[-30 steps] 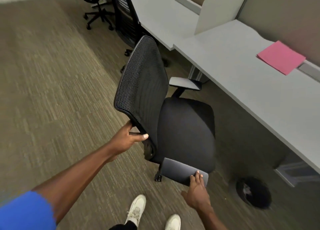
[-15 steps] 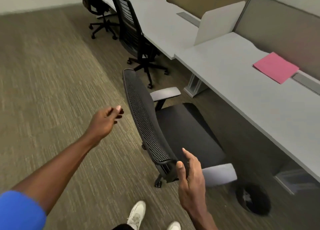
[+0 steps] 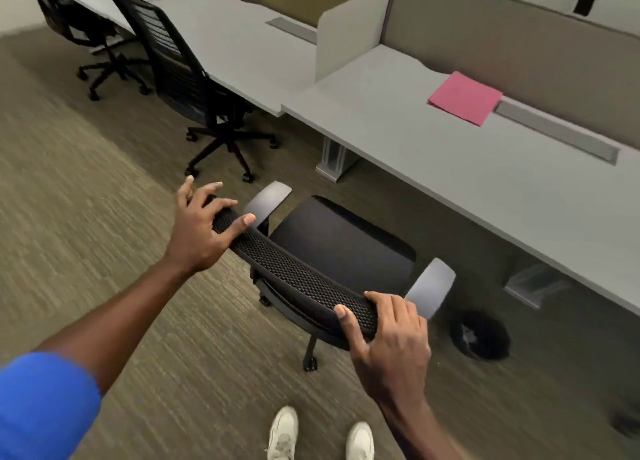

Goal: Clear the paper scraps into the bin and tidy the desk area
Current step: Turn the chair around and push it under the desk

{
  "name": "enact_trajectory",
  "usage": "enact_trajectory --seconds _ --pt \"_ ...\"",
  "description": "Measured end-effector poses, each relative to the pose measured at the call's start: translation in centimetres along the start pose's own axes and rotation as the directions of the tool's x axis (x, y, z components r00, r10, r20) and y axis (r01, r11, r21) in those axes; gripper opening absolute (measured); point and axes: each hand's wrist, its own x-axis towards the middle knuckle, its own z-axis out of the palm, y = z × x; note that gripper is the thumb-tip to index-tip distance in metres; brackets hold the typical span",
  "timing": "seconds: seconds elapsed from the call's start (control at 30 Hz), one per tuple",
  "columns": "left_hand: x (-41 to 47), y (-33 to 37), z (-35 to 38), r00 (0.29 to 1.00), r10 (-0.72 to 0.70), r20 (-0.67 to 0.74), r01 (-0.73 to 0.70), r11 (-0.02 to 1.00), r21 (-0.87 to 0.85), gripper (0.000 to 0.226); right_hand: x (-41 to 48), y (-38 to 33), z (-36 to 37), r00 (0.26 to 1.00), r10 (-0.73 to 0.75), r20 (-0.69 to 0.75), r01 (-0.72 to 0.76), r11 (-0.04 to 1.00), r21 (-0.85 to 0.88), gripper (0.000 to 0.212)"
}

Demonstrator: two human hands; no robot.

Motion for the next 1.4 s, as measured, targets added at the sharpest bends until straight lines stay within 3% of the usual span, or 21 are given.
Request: enact_trajectory --seconds 0.1,0.4,0.73,0.97,1.4 --pt "-0.3 0.3 0.8 0.99 0.114 -0.084 -0.111 0.993 0.031 0.058 0.6 0.7 0.2 0.998 0.039 -0.047 -0.041 0.998 -0.049 0.061" --pt "0.9 2.6 2.3 0.964 0.19 -0.187 -0.187 0.982 0.034 0.063 2.3 3.1 0.1 0.984 0.089 -0.153 -0.1 0.993 -0.061 0.044" --pt "4.3 4.2 5.6 0.964 0.204 -0.173 -0.196 0.979 0.06 0.051 5.4 6.2 0.6 0.964 0.119 -0.237 -0.126 0.992 -0.014 0.053" --pt "7.9 6.3 7.9 0.97 0.196 -0.145 -0.19 0.98 0.057 0.053 9.3 8.7 0.6 0.963 0.099 -0.25 -0.114 0.992 -0.045 0.04" --pt "16.4 13.1 14.8 0.972 0.223 -0.069 -0.221 0.975 0.036 0.049 17.6 16.4 0.5 0.955 0.081 -0.287 -0.106 0.992 -0.075 0.039"
